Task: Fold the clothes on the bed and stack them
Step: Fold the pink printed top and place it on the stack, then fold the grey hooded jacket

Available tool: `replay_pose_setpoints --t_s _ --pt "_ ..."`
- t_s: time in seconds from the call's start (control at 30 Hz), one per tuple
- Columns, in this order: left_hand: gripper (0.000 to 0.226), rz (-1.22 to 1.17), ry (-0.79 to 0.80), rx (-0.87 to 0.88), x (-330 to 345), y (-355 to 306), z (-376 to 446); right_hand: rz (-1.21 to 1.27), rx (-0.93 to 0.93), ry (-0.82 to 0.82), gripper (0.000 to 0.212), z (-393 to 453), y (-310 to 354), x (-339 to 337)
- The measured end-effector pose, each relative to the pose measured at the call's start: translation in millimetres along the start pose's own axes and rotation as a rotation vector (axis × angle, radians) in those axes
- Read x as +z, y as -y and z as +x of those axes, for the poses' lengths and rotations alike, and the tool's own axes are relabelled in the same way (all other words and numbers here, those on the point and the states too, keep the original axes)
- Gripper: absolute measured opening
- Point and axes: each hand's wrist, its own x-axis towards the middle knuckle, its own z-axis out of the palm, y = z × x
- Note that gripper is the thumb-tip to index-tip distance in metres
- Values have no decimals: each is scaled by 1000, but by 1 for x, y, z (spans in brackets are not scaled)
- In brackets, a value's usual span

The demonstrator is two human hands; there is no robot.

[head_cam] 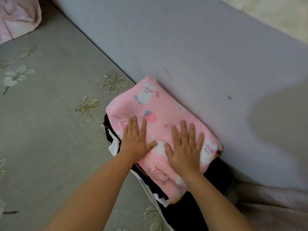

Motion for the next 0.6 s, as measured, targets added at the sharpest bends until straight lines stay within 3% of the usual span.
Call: replay_pose_setpoints --t_s 0.13,0.37,0.6 --pt "84 39 -9 -11 23 5 25 33 25 -71 54 14 -5 36" --pt "83 47 8 -33 1 -3 10 58 -15 -26 56 9 -5 23" --pt "56 33 -125 -35 -30 14 -93 -73 -54 116 58 -3 -5 -21"
